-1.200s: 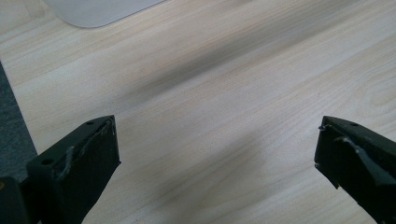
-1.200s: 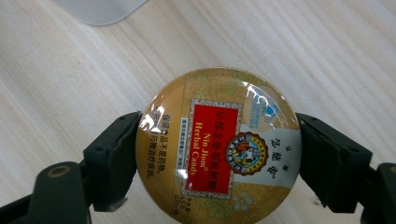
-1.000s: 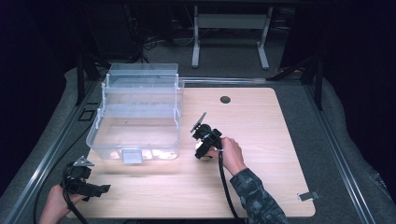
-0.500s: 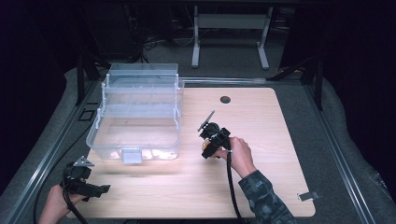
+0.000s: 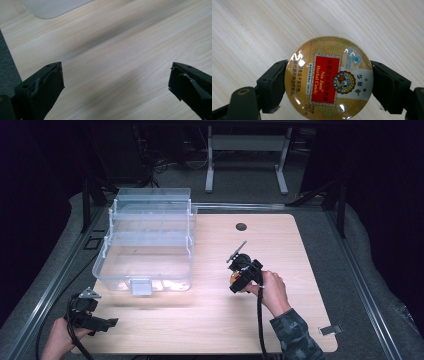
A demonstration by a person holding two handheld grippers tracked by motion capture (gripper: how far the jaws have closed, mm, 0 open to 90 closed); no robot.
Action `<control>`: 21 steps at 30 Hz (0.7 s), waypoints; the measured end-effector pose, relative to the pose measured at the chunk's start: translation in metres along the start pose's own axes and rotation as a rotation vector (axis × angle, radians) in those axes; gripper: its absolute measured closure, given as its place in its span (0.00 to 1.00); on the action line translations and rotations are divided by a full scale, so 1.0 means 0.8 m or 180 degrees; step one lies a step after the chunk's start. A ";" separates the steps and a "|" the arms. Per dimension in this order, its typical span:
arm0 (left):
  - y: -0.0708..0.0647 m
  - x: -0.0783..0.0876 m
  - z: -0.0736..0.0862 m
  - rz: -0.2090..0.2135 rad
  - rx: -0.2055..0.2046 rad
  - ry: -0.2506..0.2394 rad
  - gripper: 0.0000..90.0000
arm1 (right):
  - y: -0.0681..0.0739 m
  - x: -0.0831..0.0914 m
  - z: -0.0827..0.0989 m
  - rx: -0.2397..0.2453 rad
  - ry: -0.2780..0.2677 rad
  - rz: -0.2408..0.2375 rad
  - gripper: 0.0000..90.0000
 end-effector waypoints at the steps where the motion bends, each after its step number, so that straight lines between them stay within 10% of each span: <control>1: 0.000 0.000 0.000 0.0002 -0.0007 0.0003 0.00 | -0.001 0.001 0.004 -0.0016 -0.0006 0.0007 0.22; 21: -0.003 0.002 -0.003 0.0027 -0.0047 -0.0007 0.00 | -0.060 0.029 0.101 -0.0510 0.0153 0.0179 0.22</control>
Point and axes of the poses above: each handheld gripper's, and its own axes: x roughly backward along the jaws, z roughly out of its underside, y roughly to its left, the point moved 8 cm from there along -x, roughly forward along the jaws, and after that the axes turned 6 degrees about -z, right-handed, at the moved point
